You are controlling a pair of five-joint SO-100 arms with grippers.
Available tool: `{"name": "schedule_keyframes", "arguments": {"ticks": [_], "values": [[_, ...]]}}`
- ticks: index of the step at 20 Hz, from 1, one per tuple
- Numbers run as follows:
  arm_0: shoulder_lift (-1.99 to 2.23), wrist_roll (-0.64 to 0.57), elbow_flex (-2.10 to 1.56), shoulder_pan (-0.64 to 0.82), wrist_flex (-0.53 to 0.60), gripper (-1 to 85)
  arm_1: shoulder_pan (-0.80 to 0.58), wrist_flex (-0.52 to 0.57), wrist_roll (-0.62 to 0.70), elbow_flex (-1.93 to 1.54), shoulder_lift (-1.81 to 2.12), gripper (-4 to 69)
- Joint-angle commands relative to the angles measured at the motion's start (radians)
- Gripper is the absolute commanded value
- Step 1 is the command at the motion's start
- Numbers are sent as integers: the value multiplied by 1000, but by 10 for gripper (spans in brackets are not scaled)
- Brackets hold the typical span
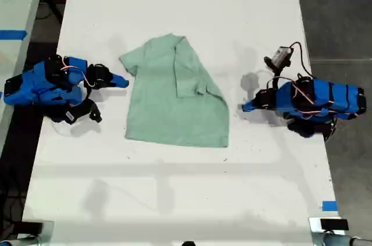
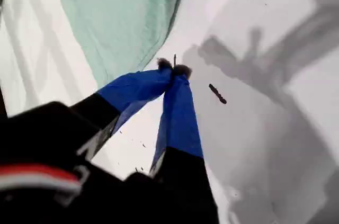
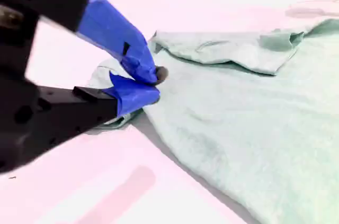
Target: Fold t shirt
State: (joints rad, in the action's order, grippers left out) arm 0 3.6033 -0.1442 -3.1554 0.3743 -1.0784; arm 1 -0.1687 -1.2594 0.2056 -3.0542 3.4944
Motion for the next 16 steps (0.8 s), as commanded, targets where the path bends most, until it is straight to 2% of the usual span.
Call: {"name": "schedule_keyframes", "arguments": {"ticks": [1, 6, 7, 9, 10, 12, 16], "values": [[6, 21, -12, -23, 35, -2, -3, -8, -11, -44, 15, 5], [-11, 26, 6, 43, 11, -2, -6, -8, -11, -44, 15, 5], [-153, -23, 74, 133, 35, -2, -8, -8, -11, -44, 15, 5], [-782, -137, 410, 232, 103, 27, -12, -8, -11, -44, 15, 5], [-1074, -193, 595, 258, 100, 97, -11, -8, -11, -44, 15, 5], [-1387, -296, 841, 304, 98, 231, -11, -8, -8, -44, 15, 5], [-1522, -417, 911, 472, 87, 210, -5, -8, -6, -44, 15, 5]]}}
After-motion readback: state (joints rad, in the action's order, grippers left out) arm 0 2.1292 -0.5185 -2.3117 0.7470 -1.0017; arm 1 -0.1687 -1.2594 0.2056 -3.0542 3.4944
